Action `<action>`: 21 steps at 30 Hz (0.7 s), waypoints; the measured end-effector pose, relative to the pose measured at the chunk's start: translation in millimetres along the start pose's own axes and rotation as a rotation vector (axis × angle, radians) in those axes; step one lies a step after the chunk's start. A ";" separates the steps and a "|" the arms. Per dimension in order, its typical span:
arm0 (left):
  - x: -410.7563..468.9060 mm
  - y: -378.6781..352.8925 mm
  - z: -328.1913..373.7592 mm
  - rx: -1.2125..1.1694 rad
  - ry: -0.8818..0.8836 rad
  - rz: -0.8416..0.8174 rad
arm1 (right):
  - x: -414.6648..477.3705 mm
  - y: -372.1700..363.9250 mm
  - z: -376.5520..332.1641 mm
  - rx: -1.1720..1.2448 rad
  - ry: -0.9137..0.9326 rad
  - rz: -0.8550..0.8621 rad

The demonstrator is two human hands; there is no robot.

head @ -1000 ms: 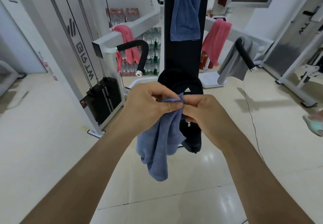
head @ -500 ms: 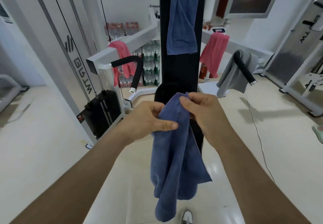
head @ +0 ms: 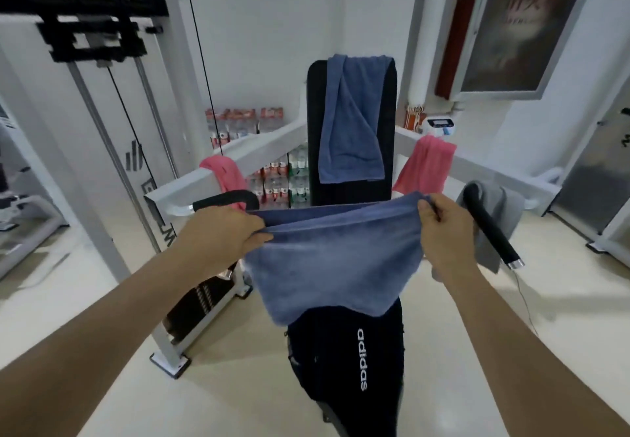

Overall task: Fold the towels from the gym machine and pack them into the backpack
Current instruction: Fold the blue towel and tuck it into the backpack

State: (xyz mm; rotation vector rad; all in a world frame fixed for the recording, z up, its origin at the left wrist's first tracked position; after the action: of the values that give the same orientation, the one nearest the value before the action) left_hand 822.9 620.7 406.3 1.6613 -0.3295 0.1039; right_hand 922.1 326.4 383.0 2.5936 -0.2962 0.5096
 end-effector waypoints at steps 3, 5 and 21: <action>40.3 18.9 -4.6 0.123 -0.147 0.238 | 33.5 -5.1 0.7 -0.090 0.043 0.006; 68.9 17.1 -14.8 0.221 -0.133 0.291 | 61.0 -10.8 -0.7 -0.049 0.026 0.021; 235.1 -114.4 -151.2 -1.338 0.578 0.029 | 233.0 -130.5 47.7 0.384 -0.366 -0.116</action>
State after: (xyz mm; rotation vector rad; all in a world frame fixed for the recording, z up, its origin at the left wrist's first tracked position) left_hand 1097.5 743.0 376.2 0.2614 0.0565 0.2982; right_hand 1186.2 388.5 384.5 3.0529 -0.1765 0.0457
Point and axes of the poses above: each hand's wrist, its own x-axis towards the middle knuckle, its own y-axis out of the back of the hand, z = x × y, the point moved 8 cm from there along x, towards the middle knuckle, and after that the axes turned 6 degrees about -x, right-handed, at the moved point
